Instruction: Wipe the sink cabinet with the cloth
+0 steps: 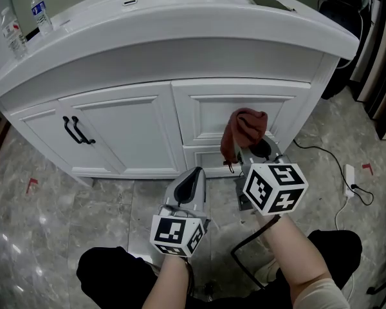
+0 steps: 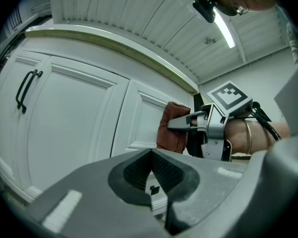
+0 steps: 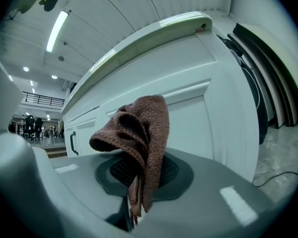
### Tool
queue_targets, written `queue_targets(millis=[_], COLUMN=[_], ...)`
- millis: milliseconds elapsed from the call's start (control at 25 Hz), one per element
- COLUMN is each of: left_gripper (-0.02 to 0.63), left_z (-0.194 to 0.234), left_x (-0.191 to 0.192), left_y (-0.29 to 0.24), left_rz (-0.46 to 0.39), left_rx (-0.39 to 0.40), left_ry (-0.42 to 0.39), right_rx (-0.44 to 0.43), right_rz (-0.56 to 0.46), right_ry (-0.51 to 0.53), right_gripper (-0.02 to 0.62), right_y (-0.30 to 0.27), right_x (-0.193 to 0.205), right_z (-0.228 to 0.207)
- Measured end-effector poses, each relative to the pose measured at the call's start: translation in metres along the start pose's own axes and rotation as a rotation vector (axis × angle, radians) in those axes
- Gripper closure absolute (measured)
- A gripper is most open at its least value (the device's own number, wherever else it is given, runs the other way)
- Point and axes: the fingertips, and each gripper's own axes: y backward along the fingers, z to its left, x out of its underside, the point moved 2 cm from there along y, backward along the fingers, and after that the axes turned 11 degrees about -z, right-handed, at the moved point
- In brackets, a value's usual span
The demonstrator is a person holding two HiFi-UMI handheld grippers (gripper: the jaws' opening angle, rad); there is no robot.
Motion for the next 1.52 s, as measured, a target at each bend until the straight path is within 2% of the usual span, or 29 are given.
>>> queue_targets(millis=[320, 720, 880, 1040, 1320, 1440, 1520], left_gripper=[0.606, 0.606, 0.606, 0.606, 0.606, 0.606, 0.606], left_z=[-0.008, -0.020, -0.033, -0.046, -0.052, -0.047, -0.041], left_x=[0.007, 0.019, 0.023, 0.025, 0.025, 0.027, 0.026], left_y=[-0.006, -0.018, -0.024, -0.029, -0.031, -0.031, -0.029], left_rz=[0.014, 0.032, 0.041, 0.048, 0.041, 0.045, 0.044], left_rx=[0.018, 0.035, 0.065, 0.092, 0.098, 0.088, 0.075], left_ry=[-0.006, 0.000, -0.012, -0.017, -0.011, -0.011, -0.008], right_rx=[0.093, 0.121, 0.165, 0.172, 0.257, 0.248, 0.207], right_rz=[-0.002, -0.009, -0.018, -0.023, -0.024, -0.026, -0.035], right_ry=[-0.005, 0.012, 0.052, 0.064, 0.029, 0.009, -0.025], right_gripper=[0.517, 0.515, 0.517, 0.515, 0.515, 0.515, 0.515], right_y=[0.005, 0.009, 0.020, 0.030, 0.049, 0.051, 0.049], right_x=[-0.004, -0.009, -0.018, -0.027, -0.028, -0.022, -0.013], right_z=[-0.041, -0.068, -0.086, -0.098, -0.127, -0.122, -0.108])
